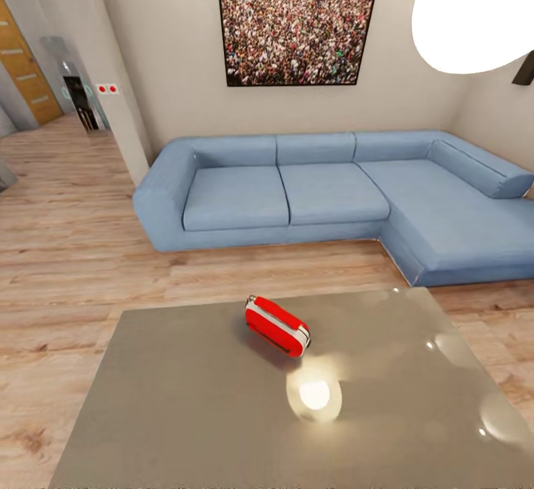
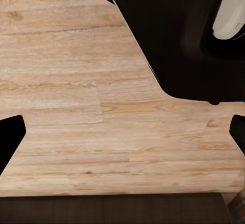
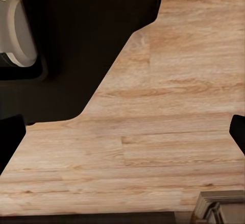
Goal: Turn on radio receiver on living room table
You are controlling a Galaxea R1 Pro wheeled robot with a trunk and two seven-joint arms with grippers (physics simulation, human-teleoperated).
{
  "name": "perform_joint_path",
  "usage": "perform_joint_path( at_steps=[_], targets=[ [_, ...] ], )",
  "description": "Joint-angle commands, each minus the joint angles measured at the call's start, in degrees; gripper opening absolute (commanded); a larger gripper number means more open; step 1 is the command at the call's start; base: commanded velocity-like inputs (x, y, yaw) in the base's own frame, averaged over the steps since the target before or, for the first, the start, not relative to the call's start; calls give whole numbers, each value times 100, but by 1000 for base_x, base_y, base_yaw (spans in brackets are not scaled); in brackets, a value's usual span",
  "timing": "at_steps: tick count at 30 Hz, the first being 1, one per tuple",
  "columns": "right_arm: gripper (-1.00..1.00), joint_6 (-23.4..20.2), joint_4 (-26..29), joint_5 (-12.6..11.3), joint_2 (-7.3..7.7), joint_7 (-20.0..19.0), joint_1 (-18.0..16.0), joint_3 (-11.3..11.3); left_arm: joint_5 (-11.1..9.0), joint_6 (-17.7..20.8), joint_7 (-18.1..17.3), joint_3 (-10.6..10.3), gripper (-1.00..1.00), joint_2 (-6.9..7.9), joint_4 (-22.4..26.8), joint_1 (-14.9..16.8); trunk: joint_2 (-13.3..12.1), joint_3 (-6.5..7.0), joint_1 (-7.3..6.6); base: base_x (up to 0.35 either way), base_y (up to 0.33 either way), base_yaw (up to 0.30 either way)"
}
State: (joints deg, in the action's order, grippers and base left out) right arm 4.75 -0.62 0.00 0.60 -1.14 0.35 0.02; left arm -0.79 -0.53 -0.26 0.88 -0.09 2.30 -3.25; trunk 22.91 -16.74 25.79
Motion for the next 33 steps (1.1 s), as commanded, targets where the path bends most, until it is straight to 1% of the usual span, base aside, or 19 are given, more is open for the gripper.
perform_joint_path(
  at_steps=[1,3,6,10,15,20,27,33],
  targets=[
    [100,0,0,0,0,0,0,1,0,0,0,0,100,0,1,0,0,-9,0,0,0,0],
    [100,0,0,2,-1,0,0,1,-7,-4,0,0,100,0,5,0,0,-28,0,0,0,0],
    [100,-1,0,25,-5,0,0,13,-71,-16,-2,-2,100,3,143,0,0,-55,0,0,0,0],
    [100,-1,3,44,14,0,-1,18,-96,-5,-30,0,100,-3,295,0,0,-92,0,0,0,-22],
    [100,-4,70,51,148,0,-2,10,-107,13,-37,0,100,-2,571,0,0,-138,0,0,0,-69],
    [100,-13,355,52,248,-2,-5,7,-113,31,-43,-3,100,8,817,0,0,-183,0,0,0,-88],
    [100,-56,640,56,306,-3,-8,-8,-114,34,-48,-8,100,26,1075,0,0,-248,0,0,0,-93],
    [100,-212,1106,57,351,21,-15,-12,-111,130,-52,-9,100,34,1373,0,0,-302,0,0,0,-94]
  ],
)
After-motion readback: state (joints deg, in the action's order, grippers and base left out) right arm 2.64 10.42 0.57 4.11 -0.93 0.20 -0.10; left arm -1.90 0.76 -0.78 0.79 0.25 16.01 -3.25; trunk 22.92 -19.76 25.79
